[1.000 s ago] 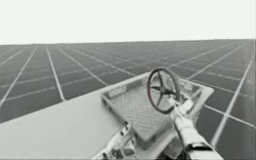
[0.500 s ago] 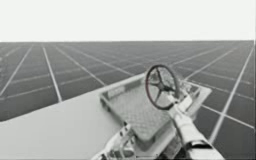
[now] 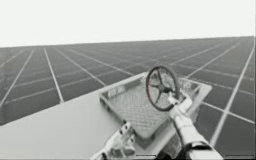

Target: Pick up and drop off the object

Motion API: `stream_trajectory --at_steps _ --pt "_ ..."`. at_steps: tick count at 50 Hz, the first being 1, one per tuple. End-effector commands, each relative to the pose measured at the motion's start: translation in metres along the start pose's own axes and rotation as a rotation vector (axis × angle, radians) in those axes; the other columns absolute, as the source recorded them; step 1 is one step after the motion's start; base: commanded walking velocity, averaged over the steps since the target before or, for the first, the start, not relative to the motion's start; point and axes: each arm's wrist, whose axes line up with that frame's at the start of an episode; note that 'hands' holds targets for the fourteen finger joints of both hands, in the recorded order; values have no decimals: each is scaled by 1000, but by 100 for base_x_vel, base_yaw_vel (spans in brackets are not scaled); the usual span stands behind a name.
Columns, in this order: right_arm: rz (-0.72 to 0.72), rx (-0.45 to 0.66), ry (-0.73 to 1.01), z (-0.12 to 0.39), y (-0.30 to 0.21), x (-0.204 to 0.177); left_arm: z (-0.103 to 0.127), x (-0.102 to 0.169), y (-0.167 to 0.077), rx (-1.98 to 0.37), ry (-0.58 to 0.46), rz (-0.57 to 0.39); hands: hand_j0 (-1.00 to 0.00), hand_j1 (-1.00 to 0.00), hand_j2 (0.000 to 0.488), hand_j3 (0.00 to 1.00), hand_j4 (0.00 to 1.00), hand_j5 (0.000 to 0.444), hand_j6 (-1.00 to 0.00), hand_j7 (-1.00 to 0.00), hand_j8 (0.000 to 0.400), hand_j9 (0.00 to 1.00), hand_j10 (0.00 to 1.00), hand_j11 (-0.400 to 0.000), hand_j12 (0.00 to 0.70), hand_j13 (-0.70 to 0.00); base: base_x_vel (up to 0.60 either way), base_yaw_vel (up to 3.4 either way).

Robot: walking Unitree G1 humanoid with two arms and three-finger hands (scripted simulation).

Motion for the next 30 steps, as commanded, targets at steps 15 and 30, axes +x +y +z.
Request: stream_trajectory --at_steps 15,30 --pt "23 11 -66 19 8 -7 6 10 -12 -9 -43 -108 0 0 0 1000 1000 0 0 0 0 1000 1000 -400 0 -700 26 -134" --pt "23 11 -66 19 8 -7 6 10 -12 -9 -43 -108 0 0 0 1000 1000 0 0 0 0 1000 1000 -400 0 -700 26 -134"
